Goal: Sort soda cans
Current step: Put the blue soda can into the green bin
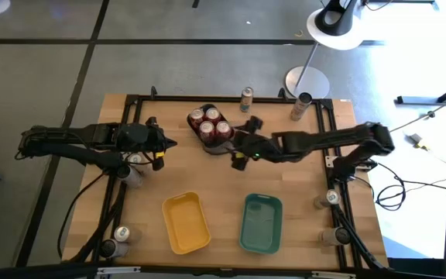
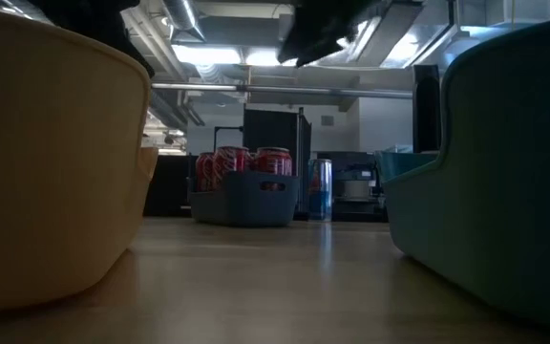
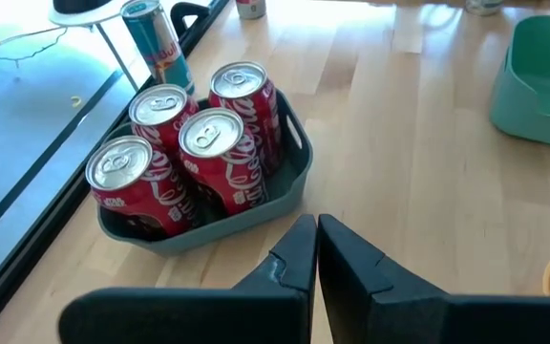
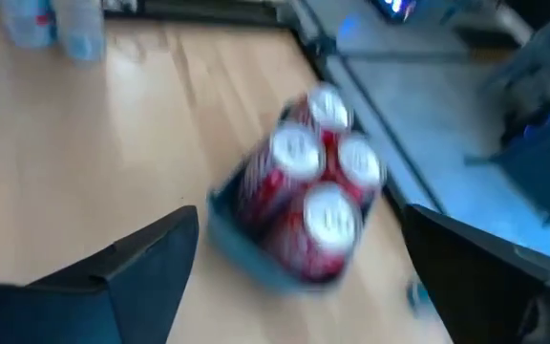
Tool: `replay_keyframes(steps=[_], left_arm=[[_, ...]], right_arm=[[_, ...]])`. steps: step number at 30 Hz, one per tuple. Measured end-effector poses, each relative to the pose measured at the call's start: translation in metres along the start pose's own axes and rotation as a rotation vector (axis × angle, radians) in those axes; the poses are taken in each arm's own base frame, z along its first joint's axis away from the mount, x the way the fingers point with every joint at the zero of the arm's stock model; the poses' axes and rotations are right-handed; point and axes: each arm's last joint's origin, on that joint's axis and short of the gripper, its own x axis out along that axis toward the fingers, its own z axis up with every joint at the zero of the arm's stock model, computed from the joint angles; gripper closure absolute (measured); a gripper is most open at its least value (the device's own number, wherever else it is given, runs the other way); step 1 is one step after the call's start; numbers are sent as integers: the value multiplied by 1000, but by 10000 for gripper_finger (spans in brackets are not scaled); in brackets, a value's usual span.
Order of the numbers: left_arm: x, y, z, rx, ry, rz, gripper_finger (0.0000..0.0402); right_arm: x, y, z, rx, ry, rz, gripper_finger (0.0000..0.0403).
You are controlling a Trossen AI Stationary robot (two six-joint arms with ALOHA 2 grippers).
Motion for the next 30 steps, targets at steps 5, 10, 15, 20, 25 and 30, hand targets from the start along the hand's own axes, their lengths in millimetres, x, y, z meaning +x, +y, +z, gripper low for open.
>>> replay_keyframes(steps=[5,10,15,20,25,30], left_arm=[[0,0,0,-3,-1,0,394],[0,0,0,-23,0,0,394],[0,0,0,-22,1,0,394],[0,0,0,-29,0,0,393],[4,0,2,-37,-2,6,364],[15,2,3,-89,26,35,305]], right_arm=[[-32,-11,-13,93,133,-1,38],[-51,-12,-27,132,237,-56,38],[-56,-3,-38,132,232,-157,38],[-47,2,-55,145,236,-206,38],[-43,5,-64,194,268,-189,38],[-42,9,-62,230,286,-85,38]])
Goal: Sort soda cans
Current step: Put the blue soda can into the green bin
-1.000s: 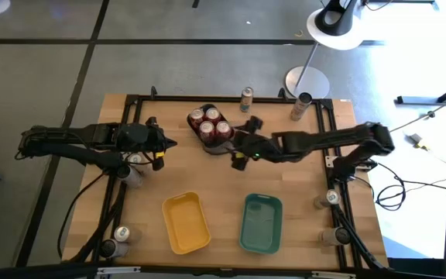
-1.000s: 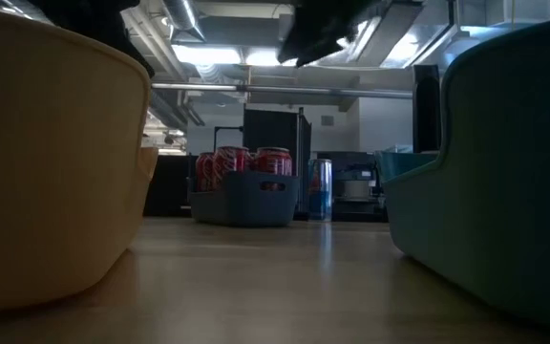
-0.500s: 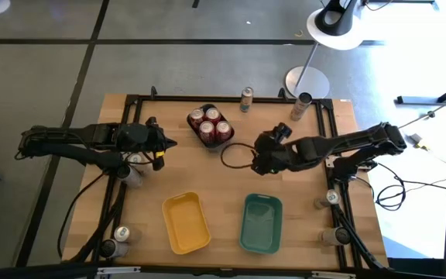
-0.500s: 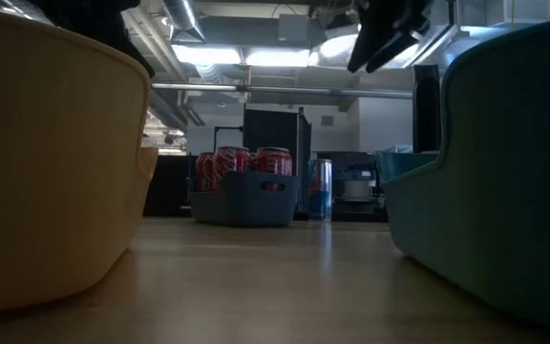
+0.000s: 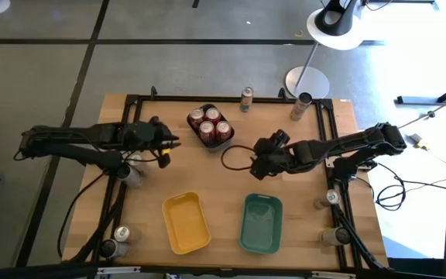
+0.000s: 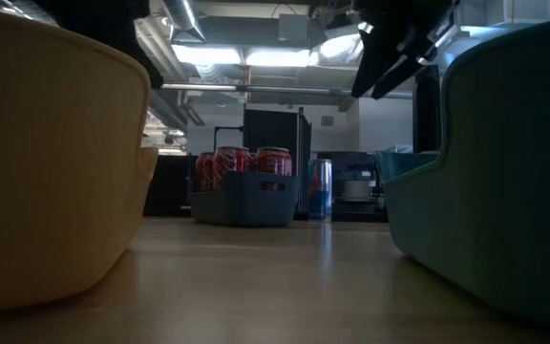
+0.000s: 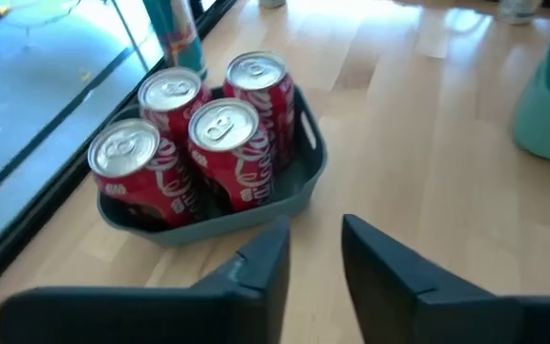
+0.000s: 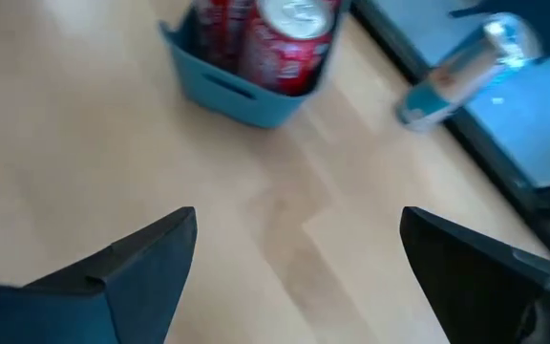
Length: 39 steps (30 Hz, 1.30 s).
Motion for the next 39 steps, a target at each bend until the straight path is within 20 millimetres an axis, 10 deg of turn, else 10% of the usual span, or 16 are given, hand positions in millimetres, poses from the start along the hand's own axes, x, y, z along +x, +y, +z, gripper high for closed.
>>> replay_keyframes(steps=[13,26,39], left_arm=[[41,-11,1,23,88,19,182],[68,-14,1,-9,110,12,186],[68,-16,1,2,116,-29,188]], right_arm=[[6,11,4,-39,7,116,38],[23,-7,5,-182,179,248,38],[-21,-18,-38,-211,699,123,38]])
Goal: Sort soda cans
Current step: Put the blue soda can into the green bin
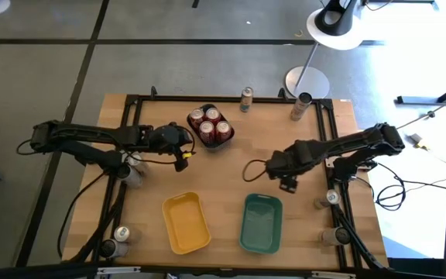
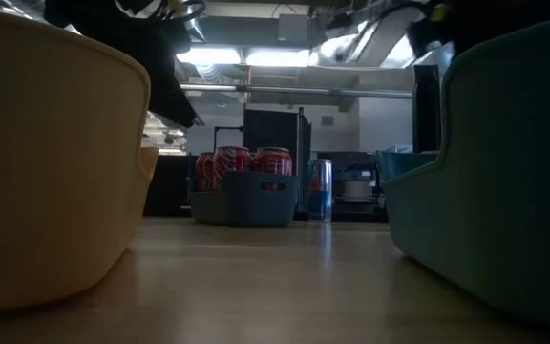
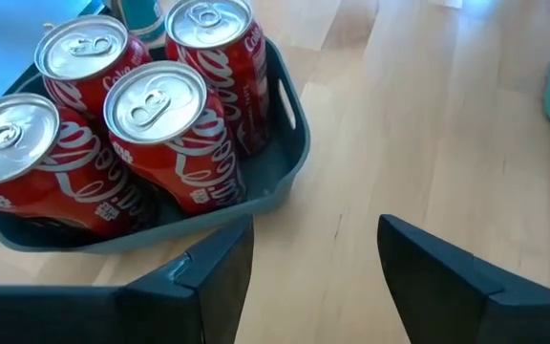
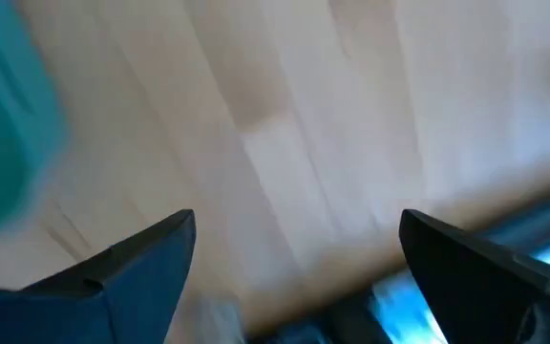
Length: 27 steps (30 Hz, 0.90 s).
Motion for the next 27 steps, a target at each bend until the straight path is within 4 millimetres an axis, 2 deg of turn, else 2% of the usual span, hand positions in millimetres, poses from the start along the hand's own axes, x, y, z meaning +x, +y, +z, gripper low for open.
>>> replay_keyframes(steps=[2,6,9,14,19,23,27], left_arm=[[0,0,0,0,1,0,188],[0,0,-1,-8,10,1,188],[0,0,-1,-9,8,1,188],[0,0,-1,-5,8,1,188],[0,0,-1,3,8,1,188],[0,0,-1,3,8,1,188],[0,0,-1,3,7,0,188]], right_arm=[[-6,-3,-10,-33,64,-36,38],[-16,-1,-27,-113,95,33,38],[-27,-4,-39,-63,62,78,38],[-50,-16,-70,34,-38,164,38],[-66,-28,-101,58,-94,278,38],[-71,-32,-112,115,-108,321,38],[-73,-32,-110,212,-134,342,38]])
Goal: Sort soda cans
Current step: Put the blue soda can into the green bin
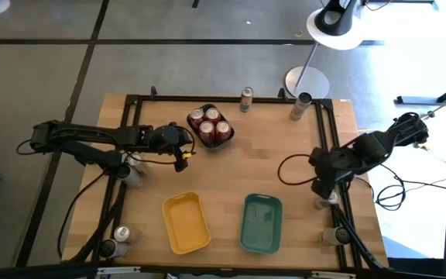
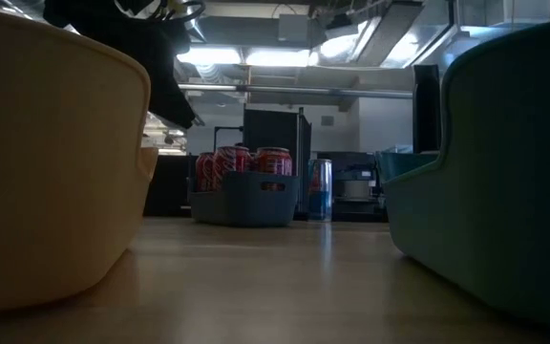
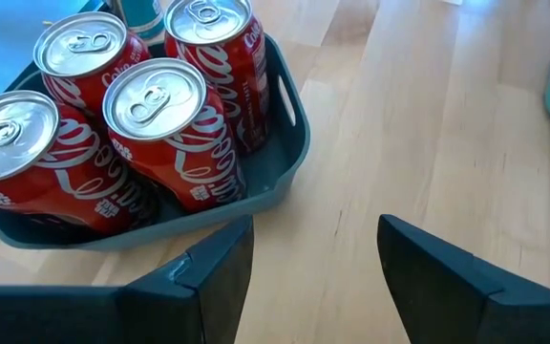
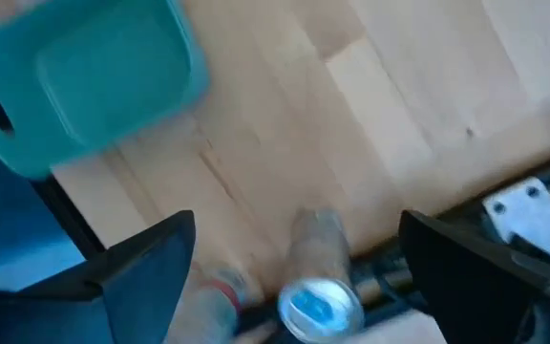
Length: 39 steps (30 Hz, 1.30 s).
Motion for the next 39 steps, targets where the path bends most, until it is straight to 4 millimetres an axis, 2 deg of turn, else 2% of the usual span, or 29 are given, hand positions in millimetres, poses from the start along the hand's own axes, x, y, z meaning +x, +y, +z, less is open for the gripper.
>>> replay_keyframes(steps=[8,12,14,17,20,30,39], left_arm=[[0,0,0,-3,0,0,188],[0,0,0,-29,0,0,188],[0,0,0,-43,1,-1,188],[0,0,0,-54,6,-8,188],[0,0,-1,-54,14,-8,188],[0,0,-2,-49,17,-7,188],[0,0,-2,-41,21,-6,188]], right_arm=[[5,12,9,38,-90,32,38],[10,16,15,47,-189,-53,38],[13,15,15,39,-173,-103,38],[16,10,9,68,-47,-154,38],[20,14,4,113,25,-129,38],[18,22,-20,163,43,-119,38],[52,-4,-54,307,182,-242,38]])
